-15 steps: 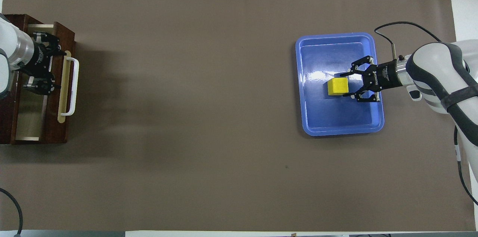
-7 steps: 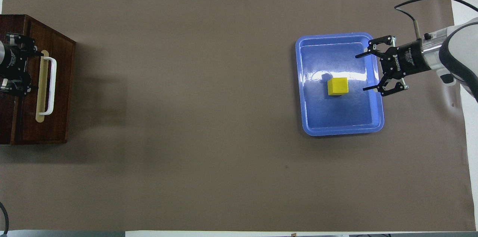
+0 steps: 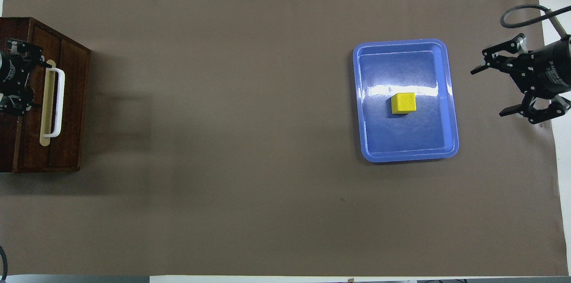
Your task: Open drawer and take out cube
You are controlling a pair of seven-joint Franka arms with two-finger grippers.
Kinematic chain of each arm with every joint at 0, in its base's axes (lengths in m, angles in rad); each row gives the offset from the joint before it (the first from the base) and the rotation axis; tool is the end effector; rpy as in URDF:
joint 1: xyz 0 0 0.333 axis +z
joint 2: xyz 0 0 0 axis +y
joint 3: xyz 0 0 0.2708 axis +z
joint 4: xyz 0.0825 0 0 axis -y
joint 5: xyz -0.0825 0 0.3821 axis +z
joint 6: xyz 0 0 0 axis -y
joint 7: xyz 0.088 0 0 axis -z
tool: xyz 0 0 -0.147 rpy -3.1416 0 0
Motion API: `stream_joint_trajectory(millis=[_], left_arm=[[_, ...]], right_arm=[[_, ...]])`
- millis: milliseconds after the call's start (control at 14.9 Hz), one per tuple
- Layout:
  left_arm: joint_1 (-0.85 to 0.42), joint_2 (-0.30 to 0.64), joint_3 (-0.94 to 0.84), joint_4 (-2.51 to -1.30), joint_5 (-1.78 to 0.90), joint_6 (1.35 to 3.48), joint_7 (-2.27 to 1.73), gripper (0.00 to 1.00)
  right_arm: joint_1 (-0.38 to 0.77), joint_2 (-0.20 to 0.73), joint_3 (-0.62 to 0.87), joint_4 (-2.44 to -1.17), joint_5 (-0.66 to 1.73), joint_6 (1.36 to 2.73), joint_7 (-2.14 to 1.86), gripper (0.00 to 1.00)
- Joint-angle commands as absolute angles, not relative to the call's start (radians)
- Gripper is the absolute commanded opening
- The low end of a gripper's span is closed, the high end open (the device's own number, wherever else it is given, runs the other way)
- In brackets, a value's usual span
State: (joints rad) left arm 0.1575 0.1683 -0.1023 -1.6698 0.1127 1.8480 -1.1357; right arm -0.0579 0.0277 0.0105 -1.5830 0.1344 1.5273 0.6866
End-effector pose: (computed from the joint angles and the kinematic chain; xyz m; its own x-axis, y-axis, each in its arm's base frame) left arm 0.6048 0.0490 0.4197 0.3971 0.9137 0.0870 0.9178 -0.3960 -0.0298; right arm 0.5509 -0.0060 0.5161 0.7369 -0.6593 -0.1492 -0.6716 -0.7391 -0.0512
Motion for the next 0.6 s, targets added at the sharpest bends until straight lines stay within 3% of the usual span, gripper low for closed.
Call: stream_joint_trajectory(millis=[0,201,537], left_arm=[[0.092,0.071,-0.104,-1.664,0.082,1.744,-0.967,1.0],[0.029,0.009,-0.104,-1.664,0.067,1.643,-0.753,1.0],[-0.008,0.0,-0.1,-1.658,-0.003,1.565,-0.447,1.0]], right_arm=[[-0.045,-0.009,0.015,-1.606,0.031,1.5,0.383,1.0],[-0.034,-0.029,0.017,-1.646,-0.003,1.509,0.191,1.0],[-0.031,-0.029,0.02,-1.646,-0.006,1.516,0.074,1.0]])
